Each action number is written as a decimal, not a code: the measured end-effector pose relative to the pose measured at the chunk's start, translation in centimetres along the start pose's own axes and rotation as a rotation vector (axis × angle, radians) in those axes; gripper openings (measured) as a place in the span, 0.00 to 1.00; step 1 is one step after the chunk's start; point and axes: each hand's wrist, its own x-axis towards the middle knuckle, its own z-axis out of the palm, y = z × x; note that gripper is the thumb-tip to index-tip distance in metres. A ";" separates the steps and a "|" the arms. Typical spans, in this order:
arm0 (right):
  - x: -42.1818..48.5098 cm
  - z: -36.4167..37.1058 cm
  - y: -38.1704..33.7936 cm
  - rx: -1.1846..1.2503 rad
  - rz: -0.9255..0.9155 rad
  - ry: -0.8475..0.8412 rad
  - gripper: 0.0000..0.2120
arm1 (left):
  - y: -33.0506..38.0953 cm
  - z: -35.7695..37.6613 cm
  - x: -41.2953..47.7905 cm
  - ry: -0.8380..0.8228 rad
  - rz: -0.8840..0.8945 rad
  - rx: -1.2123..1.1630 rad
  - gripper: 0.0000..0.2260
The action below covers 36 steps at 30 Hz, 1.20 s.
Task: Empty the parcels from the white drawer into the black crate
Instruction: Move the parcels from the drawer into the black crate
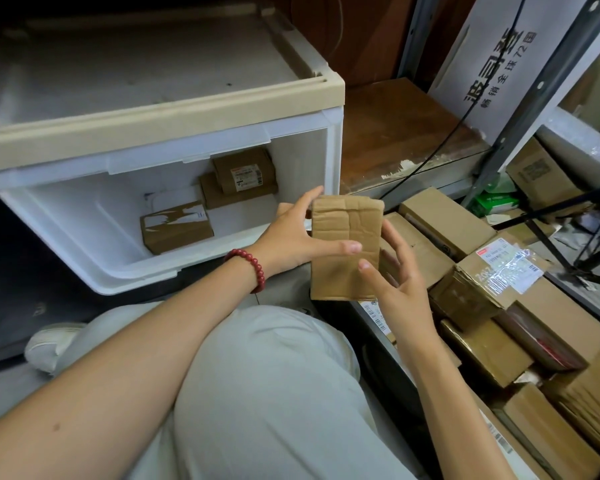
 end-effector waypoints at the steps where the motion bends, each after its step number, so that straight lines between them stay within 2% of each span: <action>1: 0.0 0.1 -0.1 -0.009 -0.004 -0.011 0.28 | 0.0 0.0 0.0 0.001 0.008 0.013 0.43; 5: -0.1 0.2 -0.3 0.013 0.001 -0.030 0.27 | -0.5 0.0 0.0 0.011 0.037 -0.029 0.33; 7: -0.2 -0.1 -0.3 0.051 0.007 -0.035 0.26 | -0.7 -0.1 0.1 0.029 0.040 -0.034 0.31; 12: -0.2 -1.5 -0.2 0.077 0.043 -0.019 0.23 | -0.7 -0.2 0.4 0.013 -0.039 0.002 0.42; 15: -0.4 -1.3 -0.6 0.094 0.046 0.028 0.24 | -1.0 0.2 0.5 -0.026 -0.057 0.004 0.40; 18: -0.4 -1.2 -0.7 0.123 0.156 0.145 0.30 | -0.7 0.1 0.6 -0.012 -0.059 -0.016 0.38; 21: -0.5 -2.6 -0.6 0.297 0.329 0.187 0.39 | 1.1 0.1 0.6 -0.082 -0.060 -0.096 0.37; 24: -1.2 -4.4 -1.0 0.459 0.359 0.223 0.38 | 3.6 1.2 1.0 -0.205 -0.069 -0.050 0.34; 26: -1.7 -5.7 -0.9 0.505 0.357 0.295 0.38 | 5.5 2.4 2.0 -0.255 -0.038 0.063 0.30; 29: -2.5 -8.0 -0.4 0.544 0.359 0.452 0.39 | 8.2 5.2 3.2 -0.292 0.016 0.167 0.31; 33: -3.6 -11.1 0.6 0.527 0.344 0.694 0.38 | 9.9 10.8 3.6 -0.362 0.050 0.184 0.26; 36: -4.9 -14.2 1.8 0.601 0.354 0.910 0.36 | 10.2 16.5 3.3 -0.414 0.040 0.120 0.24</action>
